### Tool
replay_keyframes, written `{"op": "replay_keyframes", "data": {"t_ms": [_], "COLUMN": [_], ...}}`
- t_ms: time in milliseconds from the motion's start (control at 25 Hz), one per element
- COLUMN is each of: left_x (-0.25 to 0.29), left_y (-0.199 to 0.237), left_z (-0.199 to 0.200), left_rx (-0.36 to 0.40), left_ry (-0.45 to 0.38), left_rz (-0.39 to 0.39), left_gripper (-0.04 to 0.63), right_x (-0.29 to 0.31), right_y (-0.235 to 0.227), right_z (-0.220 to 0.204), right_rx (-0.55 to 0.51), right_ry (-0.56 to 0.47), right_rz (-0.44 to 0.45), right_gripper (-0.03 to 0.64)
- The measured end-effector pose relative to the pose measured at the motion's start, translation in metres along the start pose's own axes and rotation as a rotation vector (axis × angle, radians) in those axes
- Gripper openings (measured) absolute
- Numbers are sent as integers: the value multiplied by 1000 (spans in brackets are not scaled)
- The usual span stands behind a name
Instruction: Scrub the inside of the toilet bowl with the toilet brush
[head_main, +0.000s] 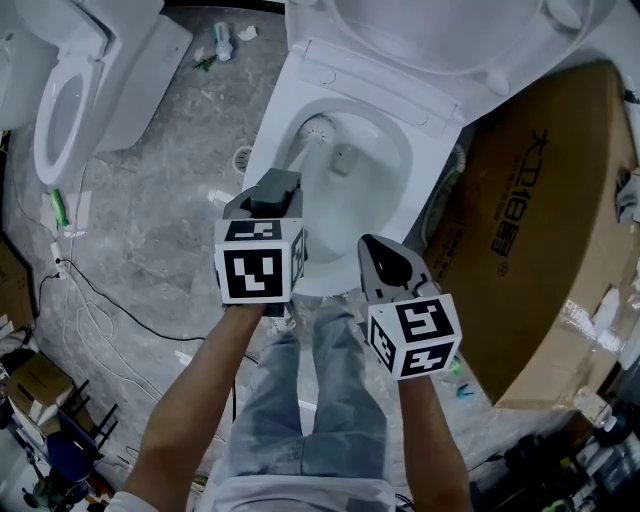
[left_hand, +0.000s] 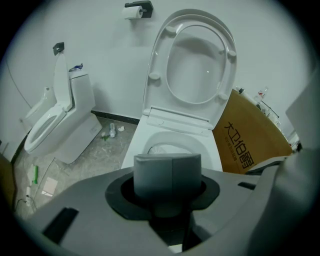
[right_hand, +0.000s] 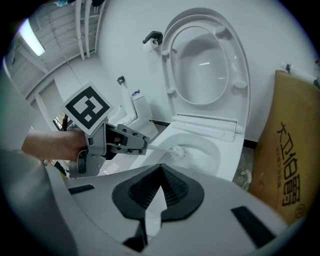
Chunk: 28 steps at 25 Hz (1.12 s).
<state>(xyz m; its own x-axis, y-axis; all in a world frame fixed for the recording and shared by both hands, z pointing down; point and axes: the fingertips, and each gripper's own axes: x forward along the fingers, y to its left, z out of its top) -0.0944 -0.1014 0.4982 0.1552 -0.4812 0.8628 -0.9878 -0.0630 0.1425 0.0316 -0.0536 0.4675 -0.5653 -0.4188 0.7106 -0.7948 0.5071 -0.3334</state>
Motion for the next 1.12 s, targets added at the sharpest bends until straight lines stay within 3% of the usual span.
{"op": "replay_keyframes", "data": {"t_ms": [440, 1120], "left_x": [16, -3], "left_y": [-26, -5], "left_z": [-25, -53], "left_rx": [13, 33], "left_ry": [33, 73], "left_rz": [-76, -29], "left_gripper": [156, 156], "right_x": [-4, -14], "right_y": [4, 18], "right_z": [-7, -19], "right_rx": [1, 3], "right_ry": [-3, -9], "right_rz": [1, 0], "right_gripper": [-2, -2]}}
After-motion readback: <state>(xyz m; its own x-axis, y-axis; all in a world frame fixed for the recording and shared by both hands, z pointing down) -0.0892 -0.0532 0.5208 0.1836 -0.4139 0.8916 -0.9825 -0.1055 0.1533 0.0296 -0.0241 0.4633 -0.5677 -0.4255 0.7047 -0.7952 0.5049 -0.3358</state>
